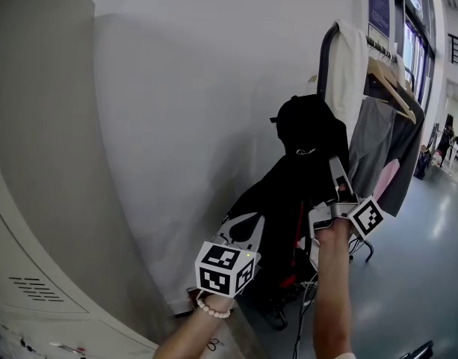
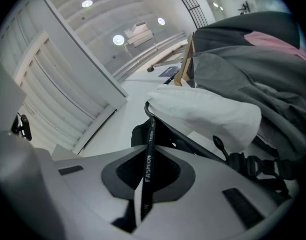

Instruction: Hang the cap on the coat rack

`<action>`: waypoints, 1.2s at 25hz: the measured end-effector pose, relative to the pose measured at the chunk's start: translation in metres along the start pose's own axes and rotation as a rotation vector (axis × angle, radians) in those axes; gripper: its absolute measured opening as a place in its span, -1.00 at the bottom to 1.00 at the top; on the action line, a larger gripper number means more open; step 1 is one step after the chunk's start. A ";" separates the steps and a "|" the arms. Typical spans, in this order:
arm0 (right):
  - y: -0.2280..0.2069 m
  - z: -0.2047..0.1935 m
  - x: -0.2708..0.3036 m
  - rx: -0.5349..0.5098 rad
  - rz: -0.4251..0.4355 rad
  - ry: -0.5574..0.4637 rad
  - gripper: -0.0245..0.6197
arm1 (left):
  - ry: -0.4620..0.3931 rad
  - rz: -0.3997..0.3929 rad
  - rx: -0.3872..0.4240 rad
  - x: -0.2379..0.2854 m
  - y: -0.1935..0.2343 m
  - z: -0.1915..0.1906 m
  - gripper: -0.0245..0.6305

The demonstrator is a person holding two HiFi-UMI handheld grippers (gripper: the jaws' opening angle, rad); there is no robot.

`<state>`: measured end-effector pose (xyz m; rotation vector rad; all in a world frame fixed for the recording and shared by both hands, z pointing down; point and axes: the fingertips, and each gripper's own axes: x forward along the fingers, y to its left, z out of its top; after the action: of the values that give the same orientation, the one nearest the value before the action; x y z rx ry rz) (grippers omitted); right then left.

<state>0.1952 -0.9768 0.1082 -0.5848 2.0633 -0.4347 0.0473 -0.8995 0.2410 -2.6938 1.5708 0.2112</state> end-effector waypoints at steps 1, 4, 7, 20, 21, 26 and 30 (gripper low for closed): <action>-0.003 -0.004 -0.008 0.013 0.001 -0.001 -0.87 | 0.005 -0.003 -0.003 0.001 -0.001 -0.004 -0.93; -0.011 -0.014 -0.030 0.031 0.000 0.006 -0.87 | 0.022 -0.015 -0.010 0.007 -0.006 -0.014 -0.93; -0.014 -0.027 -0.048 0.041 -0.006 0.009 -0.87 | 0.039 -0.027 -0.020 0.006 -0.011 -0.024 -0.93; -0.032 -0.018 -0.082 -0.047 -0.007 -0.065 -0.86 | 0.061 0.000 -0.033 -0.008 -0.015 -0.037 -0.93; -0.033 -0.019 -0.084 -0.054 -0.011 -0.062 -0.80 | 0.063 0.001 -0.036 -0.008 -0.016 -0.038 -0.93; -0.046 -0.024 -0.102 -0.090 -0.076 -0.021 -0.77 | 0.078 -0.007 -0.039 -0.008 -0.027 -0.047 -0.93; -0.050 -0.030 -0.128 -0.151 -0.129 0.038 -0.67 | 0.097 -0.009 -0.048 -0.011 -0.036 -0.058 -0.93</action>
<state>0.2410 -0.9441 0.2373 -0.8086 2.1145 -0.3692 0.0791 -0.8765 0.2977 -2.7869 1.5986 0.1223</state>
